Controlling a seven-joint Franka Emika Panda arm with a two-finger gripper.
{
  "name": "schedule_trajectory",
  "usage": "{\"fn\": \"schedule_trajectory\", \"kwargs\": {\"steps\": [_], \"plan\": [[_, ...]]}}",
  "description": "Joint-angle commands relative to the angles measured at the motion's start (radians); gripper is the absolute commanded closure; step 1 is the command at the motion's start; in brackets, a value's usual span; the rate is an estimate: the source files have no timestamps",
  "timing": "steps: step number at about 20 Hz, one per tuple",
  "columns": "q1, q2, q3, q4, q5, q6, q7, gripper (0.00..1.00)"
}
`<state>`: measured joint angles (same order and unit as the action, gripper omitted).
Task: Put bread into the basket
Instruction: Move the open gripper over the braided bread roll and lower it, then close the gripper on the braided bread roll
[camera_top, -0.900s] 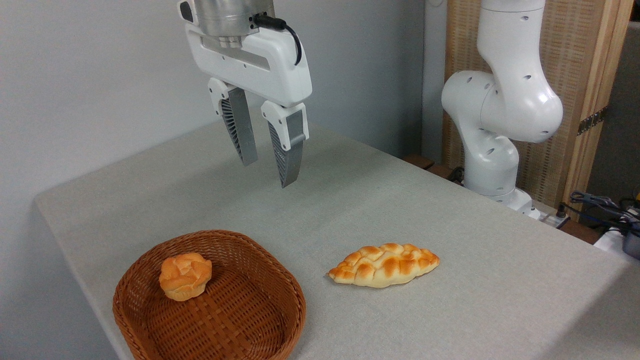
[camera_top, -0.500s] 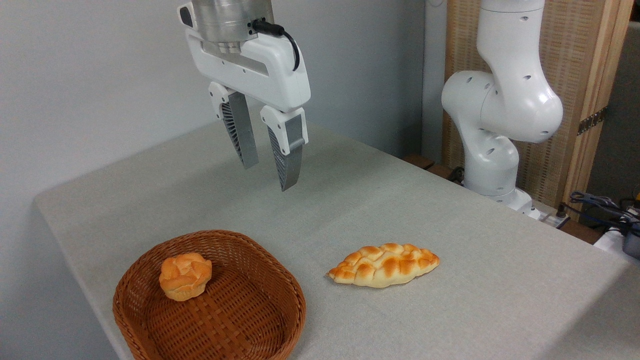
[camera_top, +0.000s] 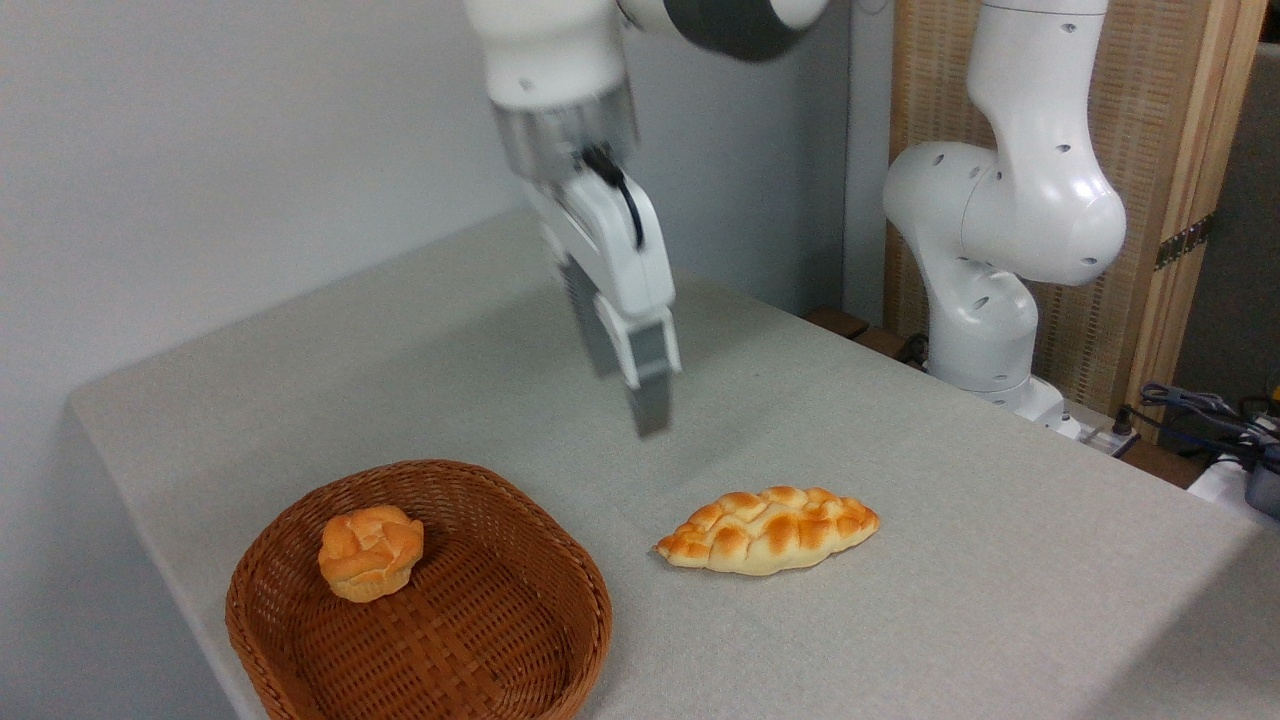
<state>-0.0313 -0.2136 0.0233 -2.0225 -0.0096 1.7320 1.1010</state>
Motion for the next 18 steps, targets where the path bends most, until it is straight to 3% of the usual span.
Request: {"fn": "schedule_trajectory", "kwargs": {"steps": [1, 4, 6, 9, 12, 13, 15, 17, 18], "plan": [[-0.007, -0.049, 0.007, -0.183, 0.118, 0.081, 0.157, 0.00], [-0.006, -0.046, 0.010, -0.261, 0.138, 0.176, 0.203, 0.00], [-0.006, -0.035, 0.010, -0.291, 0.186, 0.211, 0.204, 0.00], [-0.006, -0.032, 0.010, -0.332, 0.201, 0.222, 0.207, 0.00], [-0.006, -0.030, 0.010, -0.346, 0.253, 0.230, 0.224, 0.00], [-0.004, -0.030, 0.010, -0.351, 0.255, 0.230, 0.229, 0.09], [-0.004, -0.030, 0.010, -0.351, 0.255, 0.228, 0.243, 0.41], [-0.004, -0.030, 0.010, -0.351, 0.254, 0.222, 0.243, 0.56], [-0.004, -0.030, 0.010, -0.351, 0.254, 0.221, 0.243, 0.58]]}}
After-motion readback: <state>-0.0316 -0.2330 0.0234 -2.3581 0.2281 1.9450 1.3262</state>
